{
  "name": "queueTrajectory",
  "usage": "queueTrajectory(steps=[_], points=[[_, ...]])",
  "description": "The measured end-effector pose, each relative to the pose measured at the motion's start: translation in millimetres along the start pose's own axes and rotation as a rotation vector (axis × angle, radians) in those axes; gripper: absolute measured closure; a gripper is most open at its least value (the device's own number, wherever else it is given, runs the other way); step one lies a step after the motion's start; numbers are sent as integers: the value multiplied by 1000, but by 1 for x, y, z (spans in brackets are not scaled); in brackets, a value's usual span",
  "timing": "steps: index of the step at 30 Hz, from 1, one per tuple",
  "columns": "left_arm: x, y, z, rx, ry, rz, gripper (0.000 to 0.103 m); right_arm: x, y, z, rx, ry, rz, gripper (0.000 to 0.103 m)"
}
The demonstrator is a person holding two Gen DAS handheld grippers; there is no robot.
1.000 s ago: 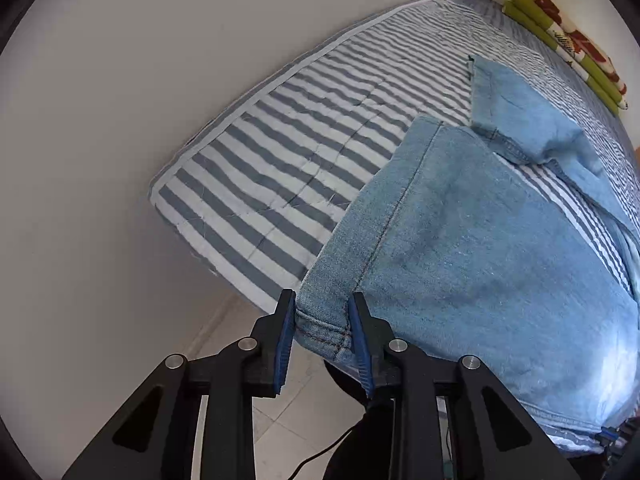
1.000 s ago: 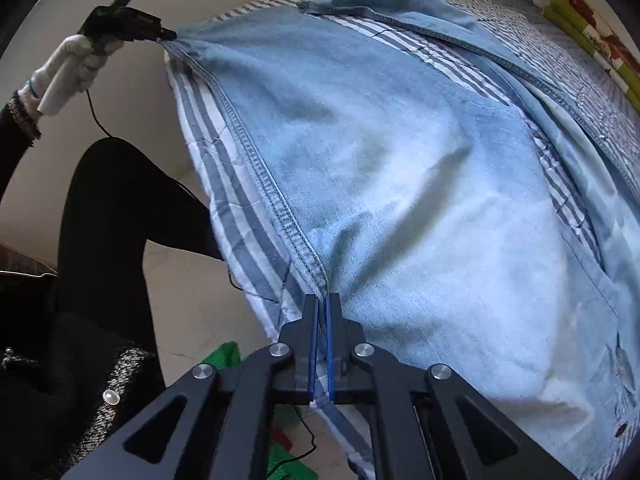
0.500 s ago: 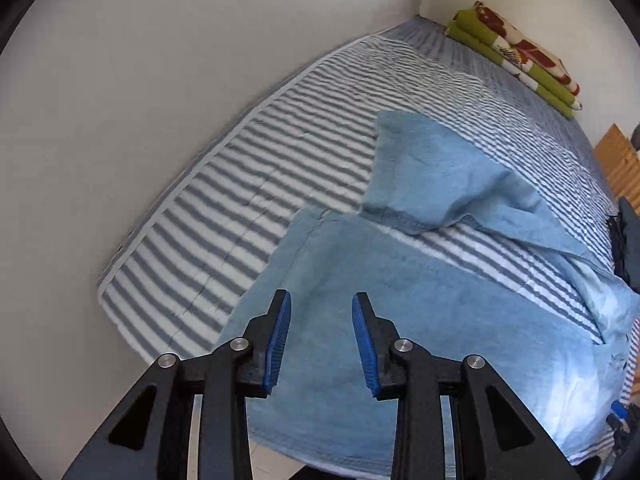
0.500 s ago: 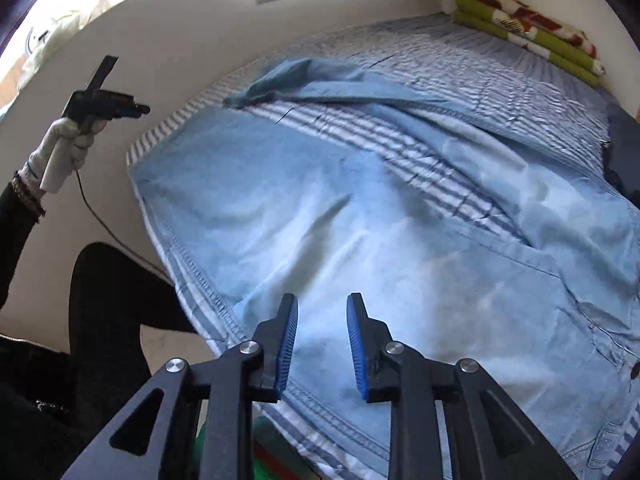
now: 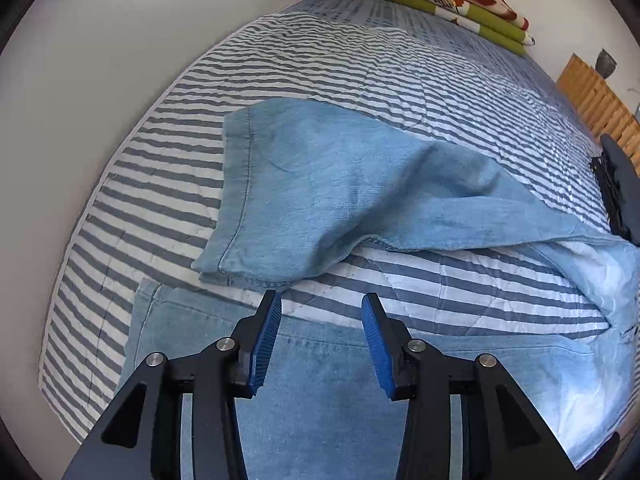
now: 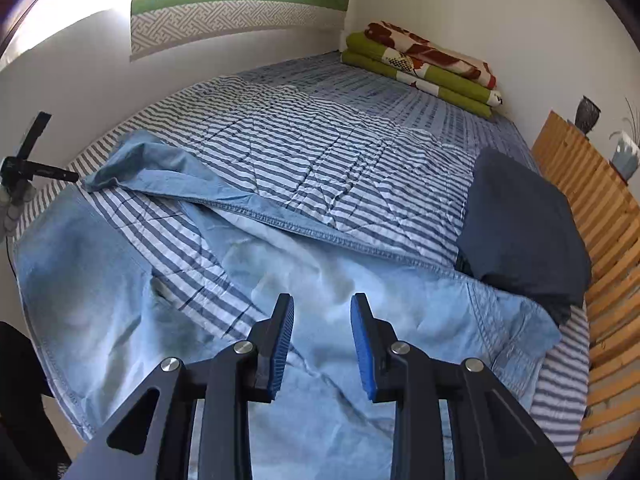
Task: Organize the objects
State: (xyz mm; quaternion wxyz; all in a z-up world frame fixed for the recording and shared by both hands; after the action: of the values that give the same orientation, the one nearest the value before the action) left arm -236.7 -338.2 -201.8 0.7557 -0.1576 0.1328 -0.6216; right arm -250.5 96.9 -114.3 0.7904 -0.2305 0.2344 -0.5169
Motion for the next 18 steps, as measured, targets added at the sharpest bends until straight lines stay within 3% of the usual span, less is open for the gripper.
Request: queueTrajectory(steps=[5,10,16,17,18], points=[[-7,2,-22,32,-154,-212,58,12,-33,-51,37,83,196,61],[23,0,-45,70,-189,-191,58,26,-39,-101,107,71,298,59],[23,-7,-73,86,-292,-288,58,45,-45,-144,151,33,347,48],[23,-8,-76,86,-294,-290,60,47,-47,-150,150,35,357,48],[23,-10,-78,82,-294,-289,72,48,-50,-155,151,37,366,47]])
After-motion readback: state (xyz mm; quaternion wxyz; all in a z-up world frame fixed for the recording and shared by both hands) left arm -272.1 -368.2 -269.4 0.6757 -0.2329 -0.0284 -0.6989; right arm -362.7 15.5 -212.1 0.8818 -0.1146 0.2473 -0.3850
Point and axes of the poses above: each gripper's, at about its wrist camera, not at the fingertips, and z roughly against the way its jaws point, x to its left, y to its underside, the point moved 8 cm from there along -z, roughly the way its jaws point, and after that the axes turned 3 degrees about -z, right-handed, at the moved point
